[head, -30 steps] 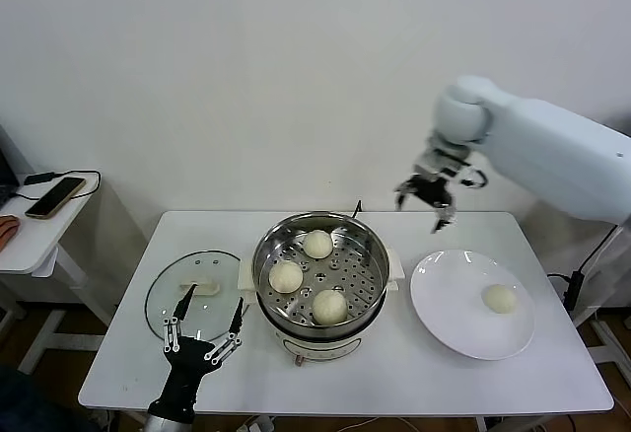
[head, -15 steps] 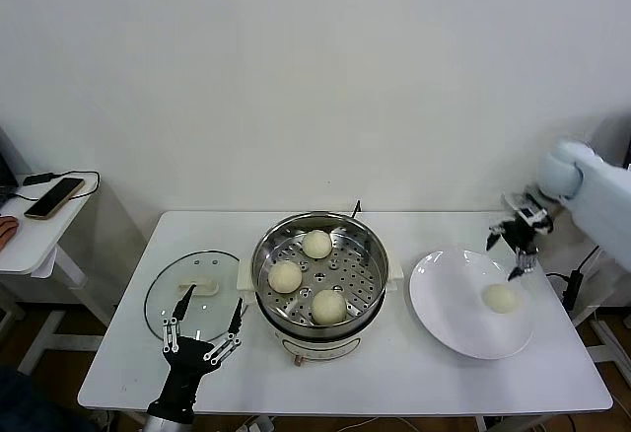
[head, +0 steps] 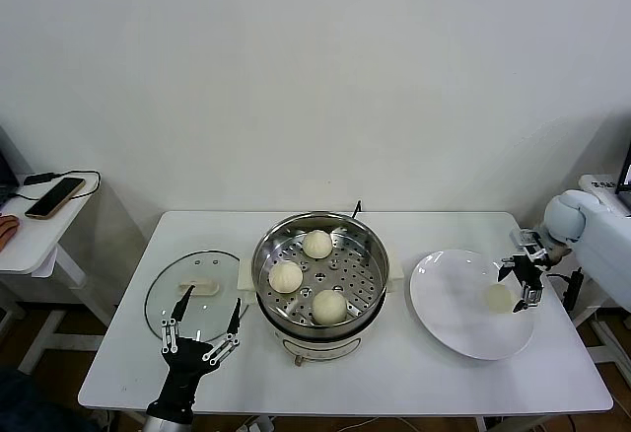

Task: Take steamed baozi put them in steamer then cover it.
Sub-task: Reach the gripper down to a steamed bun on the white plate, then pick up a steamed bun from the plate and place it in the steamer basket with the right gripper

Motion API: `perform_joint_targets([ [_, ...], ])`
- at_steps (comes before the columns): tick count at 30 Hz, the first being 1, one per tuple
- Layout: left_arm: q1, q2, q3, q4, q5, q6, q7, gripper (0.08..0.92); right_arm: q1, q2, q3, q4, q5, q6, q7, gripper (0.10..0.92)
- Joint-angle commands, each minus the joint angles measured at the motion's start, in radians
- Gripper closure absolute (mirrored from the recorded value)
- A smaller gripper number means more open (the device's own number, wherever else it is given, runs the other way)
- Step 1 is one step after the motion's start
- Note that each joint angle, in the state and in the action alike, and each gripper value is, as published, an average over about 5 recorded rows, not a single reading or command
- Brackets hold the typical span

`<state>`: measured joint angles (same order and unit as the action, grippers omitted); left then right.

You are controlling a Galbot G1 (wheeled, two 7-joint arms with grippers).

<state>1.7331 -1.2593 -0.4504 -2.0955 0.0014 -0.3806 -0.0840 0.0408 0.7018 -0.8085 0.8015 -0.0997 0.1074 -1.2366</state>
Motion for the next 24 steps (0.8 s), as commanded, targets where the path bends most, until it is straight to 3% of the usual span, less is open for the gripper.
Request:
perform_joint_targets([
  [1,0.0,-0.002,0.0,-0.001,0.001,0.001,0.0,0.177,-0.054,0.024,0.043,-0.051,-0.009,-0.004,0.055,0.203],
  [8,0.003,-0.006,-0.005,-0.002,0.001,-0.001,0.0,0.177,-0.055,0.036,0.043,-0.057,-0.011,-0.004,0.056,0.216],
  [14,0.006,-0.01,-0.006,-0.007,0.004,-0.001,0.0,0.177,-0.026,0.022,0.04,-0.016,-0.008,-0.003,0.038,0.322],
  [19,0.007,-0.008,-0.006,-0.015,0.004,0.0,0.0,0.177,0.159,-0.017,-0.056,0.117,0.022,-0.006,-0.076,0.352],
  [24,0.006,0.001,-0.004,-0.021,0.004,-0.001,0.0,0.177,0.49,-0.001,-0.318,0.281,0.186,-0.063,-0.222,0.355],
])
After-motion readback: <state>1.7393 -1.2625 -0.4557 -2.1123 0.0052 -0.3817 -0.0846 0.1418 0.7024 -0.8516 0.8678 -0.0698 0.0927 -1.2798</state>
